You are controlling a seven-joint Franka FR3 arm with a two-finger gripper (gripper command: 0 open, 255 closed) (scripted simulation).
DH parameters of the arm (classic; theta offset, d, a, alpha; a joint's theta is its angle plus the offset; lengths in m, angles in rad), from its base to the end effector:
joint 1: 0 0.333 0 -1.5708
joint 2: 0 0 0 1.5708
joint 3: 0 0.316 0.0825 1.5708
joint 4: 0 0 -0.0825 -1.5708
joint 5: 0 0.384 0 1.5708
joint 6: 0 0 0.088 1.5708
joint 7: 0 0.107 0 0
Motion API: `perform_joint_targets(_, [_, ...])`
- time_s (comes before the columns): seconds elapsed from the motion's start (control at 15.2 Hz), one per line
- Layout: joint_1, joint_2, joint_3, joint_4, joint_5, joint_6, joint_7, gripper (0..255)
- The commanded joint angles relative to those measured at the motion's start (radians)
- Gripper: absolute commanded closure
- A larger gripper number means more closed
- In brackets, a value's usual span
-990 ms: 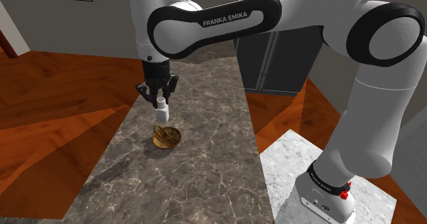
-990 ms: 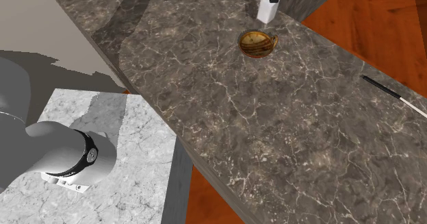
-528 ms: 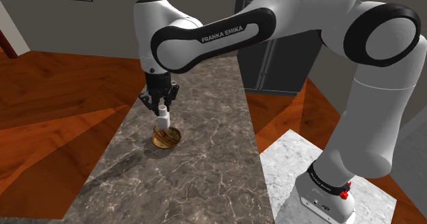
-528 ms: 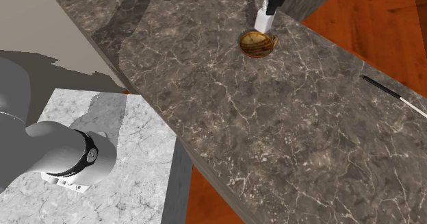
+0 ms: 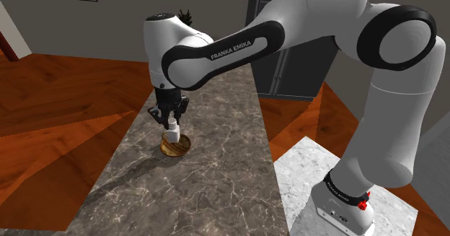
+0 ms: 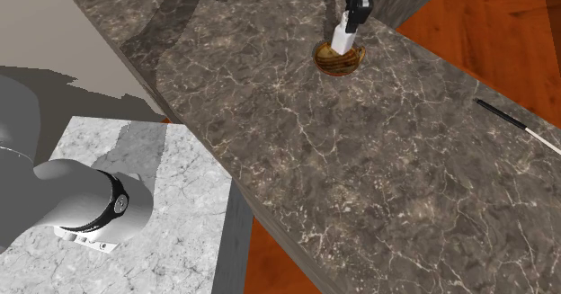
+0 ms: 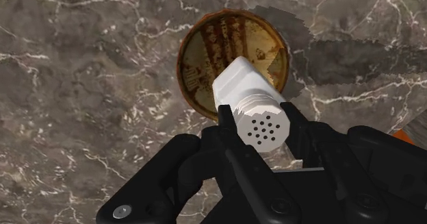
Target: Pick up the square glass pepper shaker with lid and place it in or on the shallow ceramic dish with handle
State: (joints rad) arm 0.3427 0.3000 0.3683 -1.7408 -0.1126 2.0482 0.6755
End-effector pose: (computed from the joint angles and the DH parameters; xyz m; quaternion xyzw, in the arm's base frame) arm 0.5003 0.3984 0.4152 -0.9993 -0.0347 -0.0094 0.0115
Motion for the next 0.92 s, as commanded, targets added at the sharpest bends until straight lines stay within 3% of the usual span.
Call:
perform_joint_targets(0.0, [0.000, 0.001, 0.000, 0.000, -0.001, 0.002, 0.000, 255])
perform_joint_targets(0.26, [0.000, 0.001, 0.000, 0.000, -0.001, 0.002, 0.000, 255])
perform_joint_targets(0.33, [0.000, 0.001, 0.000, 0.000, -0.001, 0.002, 0.000, 0])
perform_joint_targets(0.66, [0.000, 0.001, 0.000, 0.000, -0.001, 0.002, 0.000, 0])
perform_joint_targets(0.86, [-0.003, -0.029, 0.005, 0.062, 0.014, -0.088, -0.010, 0])
